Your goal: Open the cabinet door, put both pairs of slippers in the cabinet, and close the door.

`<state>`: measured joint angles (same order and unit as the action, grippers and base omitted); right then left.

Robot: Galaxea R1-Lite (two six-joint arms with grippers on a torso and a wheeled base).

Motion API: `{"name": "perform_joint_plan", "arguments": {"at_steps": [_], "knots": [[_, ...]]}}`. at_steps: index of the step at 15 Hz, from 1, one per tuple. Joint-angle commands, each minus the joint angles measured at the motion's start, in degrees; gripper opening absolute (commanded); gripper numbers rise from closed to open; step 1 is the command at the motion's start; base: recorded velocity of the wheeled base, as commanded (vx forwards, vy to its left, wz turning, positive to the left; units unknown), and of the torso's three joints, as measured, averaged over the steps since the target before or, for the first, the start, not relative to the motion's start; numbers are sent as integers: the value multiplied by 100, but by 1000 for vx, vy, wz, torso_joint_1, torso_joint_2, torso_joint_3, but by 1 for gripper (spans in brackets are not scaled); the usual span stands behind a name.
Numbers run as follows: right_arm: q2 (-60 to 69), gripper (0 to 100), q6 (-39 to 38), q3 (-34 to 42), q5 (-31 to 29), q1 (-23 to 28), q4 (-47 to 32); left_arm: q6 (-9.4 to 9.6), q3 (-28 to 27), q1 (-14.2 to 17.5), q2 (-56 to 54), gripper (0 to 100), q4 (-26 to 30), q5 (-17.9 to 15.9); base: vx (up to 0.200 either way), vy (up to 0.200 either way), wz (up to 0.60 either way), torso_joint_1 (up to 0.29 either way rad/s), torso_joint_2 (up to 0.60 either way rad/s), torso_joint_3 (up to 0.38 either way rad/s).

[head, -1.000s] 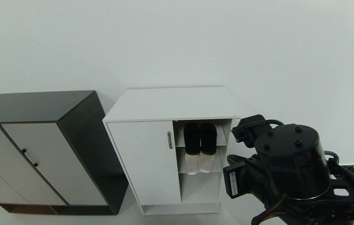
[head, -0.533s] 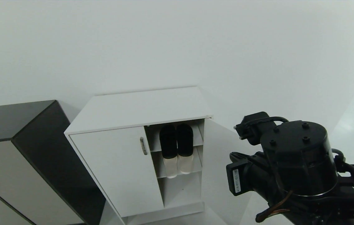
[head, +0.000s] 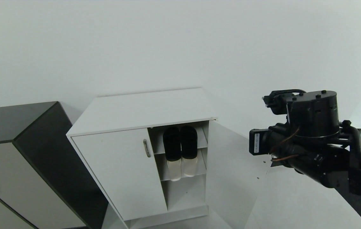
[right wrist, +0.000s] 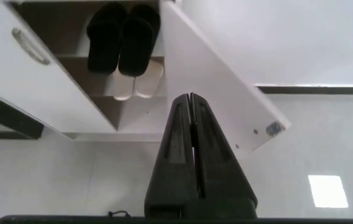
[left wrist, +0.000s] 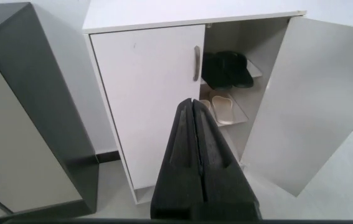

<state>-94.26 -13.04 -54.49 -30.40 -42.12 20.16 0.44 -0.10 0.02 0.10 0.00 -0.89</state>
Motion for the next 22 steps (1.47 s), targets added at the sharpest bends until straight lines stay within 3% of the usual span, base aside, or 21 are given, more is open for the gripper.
{"name": "perform_joint_plan", "arguments": {"at_steps": [1,6,16,22], "knots": [[-189,0,-23,-167,43,345,5,0,1,6,-1,0,0,1,-200,0,0,-2,7,2],[-392,0,-40,-272,184,600,23,0,1,6,-1,0,0,1,-200,0,0,-1,0,0],[-1912,0,-137,-1424,597,1768,330,0,1,6,-1,0,0,1,0,0,0,0,0,0],[-2519,0,-216,-1863,746,2050,330,-9,1,6,-1,0,-9,10,0,0,0,0,0,0]]}}
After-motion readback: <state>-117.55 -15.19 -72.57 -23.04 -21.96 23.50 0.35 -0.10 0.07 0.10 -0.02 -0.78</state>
